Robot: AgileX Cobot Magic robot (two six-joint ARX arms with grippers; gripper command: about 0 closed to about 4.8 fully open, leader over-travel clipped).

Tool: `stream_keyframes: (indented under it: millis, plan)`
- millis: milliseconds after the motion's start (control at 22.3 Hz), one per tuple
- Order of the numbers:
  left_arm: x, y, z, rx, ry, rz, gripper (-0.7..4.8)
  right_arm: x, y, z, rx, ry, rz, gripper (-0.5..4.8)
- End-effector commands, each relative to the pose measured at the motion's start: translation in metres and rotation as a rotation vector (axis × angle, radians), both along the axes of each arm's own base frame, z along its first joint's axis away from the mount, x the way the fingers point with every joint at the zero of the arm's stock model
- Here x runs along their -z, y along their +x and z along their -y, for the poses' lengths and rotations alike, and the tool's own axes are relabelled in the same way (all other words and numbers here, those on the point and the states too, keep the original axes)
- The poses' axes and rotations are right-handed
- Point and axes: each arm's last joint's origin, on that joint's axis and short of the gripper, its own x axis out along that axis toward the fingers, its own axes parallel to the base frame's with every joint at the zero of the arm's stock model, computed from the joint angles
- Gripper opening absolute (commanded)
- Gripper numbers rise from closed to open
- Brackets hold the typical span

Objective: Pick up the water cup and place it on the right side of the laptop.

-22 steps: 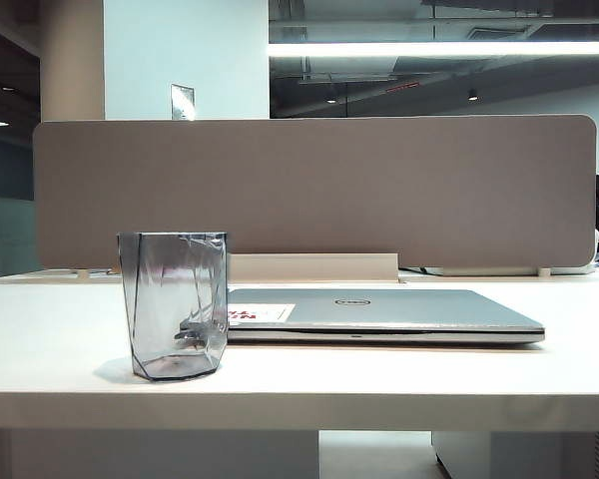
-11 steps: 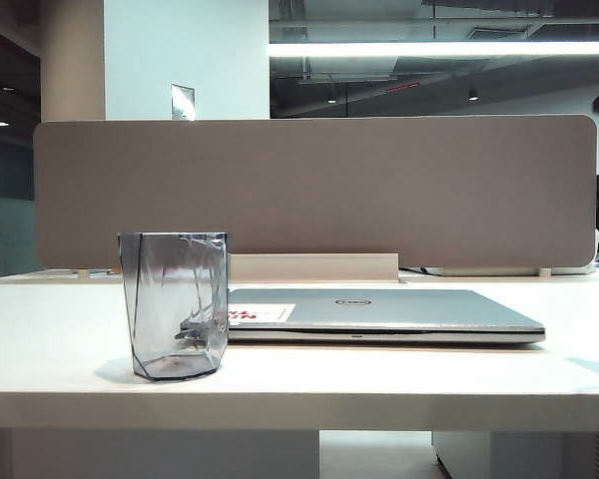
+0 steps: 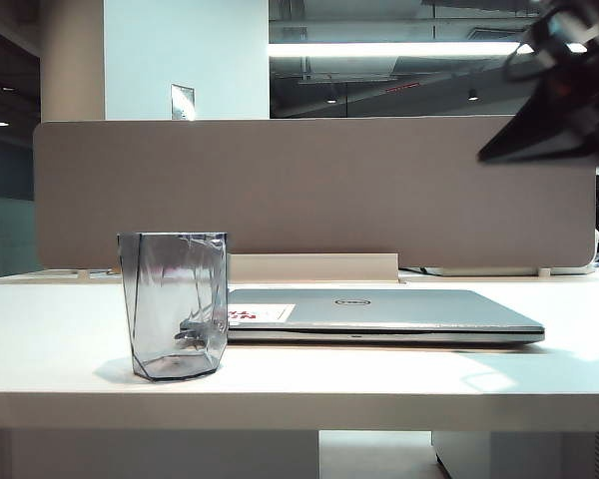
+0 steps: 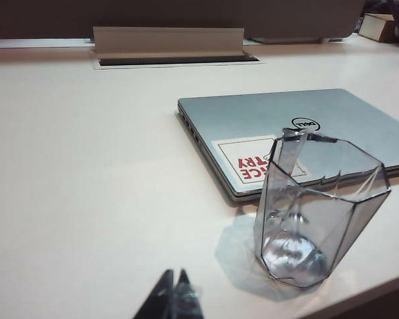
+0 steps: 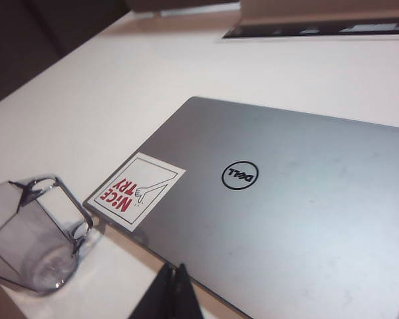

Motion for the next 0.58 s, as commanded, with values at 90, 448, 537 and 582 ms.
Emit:
stream_keyframes:
  millis: [90, 448, 537, 582]
  plan:
    - [0.0, 0.0, 0.0, 0.008, 0.001, -0.006, -0.04, 0.004, 0.016, -0.013, -0.07, -0.063, 0.021, -0.06]
    - [0.0, 0.0, 0.0, 0.008, 0.001, -0.006, -0.04, 0.024, 0.062, -0.035, -0.297, -0.008, -0.052, -0.06]
    - [0.0, 0.0, 0.0, 0.008, 0.001, -0.006, -0.04, 0.028, 0.074, -0.041, -0.334, 0.0, -0.067, -0.06]
    - [0.0, 0.0, 0.0, 0.008, 0.001, -0.006, -0.04, 0.03, 0.08, -0.045, -0.357, 0.002, -0.071, -0.06]
